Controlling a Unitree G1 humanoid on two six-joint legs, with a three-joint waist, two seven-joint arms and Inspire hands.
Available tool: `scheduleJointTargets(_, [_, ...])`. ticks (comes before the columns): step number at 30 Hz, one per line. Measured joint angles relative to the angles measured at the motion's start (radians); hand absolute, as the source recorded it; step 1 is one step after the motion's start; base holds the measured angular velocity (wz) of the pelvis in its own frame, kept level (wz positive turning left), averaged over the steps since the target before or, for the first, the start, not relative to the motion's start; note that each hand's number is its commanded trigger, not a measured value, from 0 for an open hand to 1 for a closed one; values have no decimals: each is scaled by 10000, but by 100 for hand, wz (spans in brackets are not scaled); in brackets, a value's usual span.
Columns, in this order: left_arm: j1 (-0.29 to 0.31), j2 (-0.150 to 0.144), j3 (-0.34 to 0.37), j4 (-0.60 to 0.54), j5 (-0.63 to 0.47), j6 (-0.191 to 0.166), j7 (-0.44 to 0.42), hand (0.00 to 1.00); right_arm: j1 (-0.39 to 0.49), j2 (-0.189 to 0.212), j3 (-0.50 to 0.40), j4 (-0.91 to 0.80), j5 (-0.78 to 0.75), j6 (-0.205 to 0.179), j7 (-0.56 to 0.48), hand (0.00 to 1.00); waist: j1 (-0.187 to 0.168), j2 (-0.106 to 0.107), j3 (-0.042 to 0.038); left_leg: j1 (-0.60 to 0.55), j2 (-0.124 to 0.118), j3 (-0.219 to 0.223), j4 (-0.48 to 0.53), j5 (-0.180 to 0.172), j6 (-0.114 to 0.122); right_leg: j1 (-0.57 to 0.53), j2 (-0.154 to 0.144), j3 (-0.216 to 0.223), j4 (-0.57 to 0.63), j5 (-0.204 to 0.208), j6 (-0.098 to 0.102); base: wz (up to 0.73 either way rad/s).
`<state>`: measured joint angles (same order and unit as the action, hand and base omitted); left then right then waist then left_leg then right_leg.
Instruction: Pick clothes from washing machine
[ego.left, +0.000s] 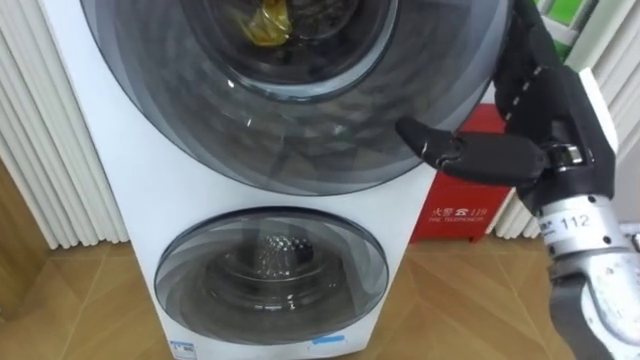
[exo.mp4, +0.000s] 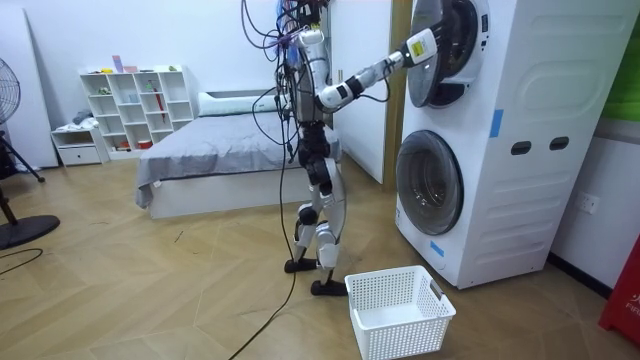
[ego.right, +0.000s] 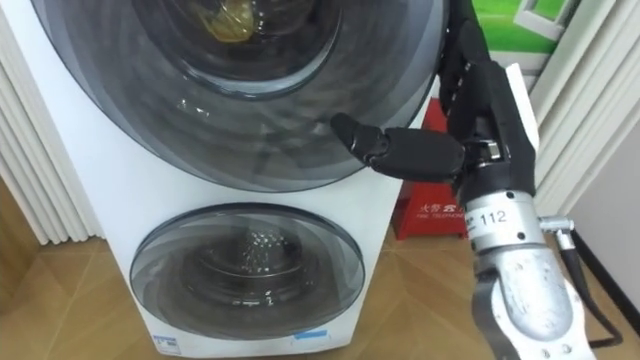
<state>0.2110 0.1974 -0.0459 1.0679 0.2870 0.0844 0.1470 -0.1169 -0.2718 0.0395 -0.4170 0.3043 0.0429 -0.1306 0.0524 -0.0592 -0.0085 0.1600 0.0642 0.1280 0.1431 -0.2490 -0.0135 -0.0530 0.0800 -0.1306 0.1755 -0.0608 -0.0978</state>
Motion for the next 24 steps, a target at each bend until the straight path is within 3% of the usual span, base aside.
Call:
scheduleJointTargets(9, [-124,124,-43,4,46,-291,73,0,31,163,243,-386,33,-2,1118,0,-253,104,-33,-103,137,314,133,-73,-121,-214,175,292,126,56,-162,-12])
scheduleJointTargets(14, [-278,266,-366,131,49,-503,12,0,60,559,277,-388,158,-3,1477,0,-259,143,-38,-102,160,326,192,-40,-169,-215,209,351,115,88,-222,-4])
scheduleJointTargets(17, [-249,265,-372,135,95,-516,-35,0,137,780,305,-389,211,-53,1678,0,-252,136,-40,-104,166,328,194,-36,-175,-229,240,417,115,62,-191,-7])
scheduleJointTargets(24, [-215,361,-573,122,94,-516,-54,0,236,782,647,-388,214,-194,1774,0,-243,131,-44,-113,174,324,238,16,-262,-231,258,454,122,83,-199,-2])
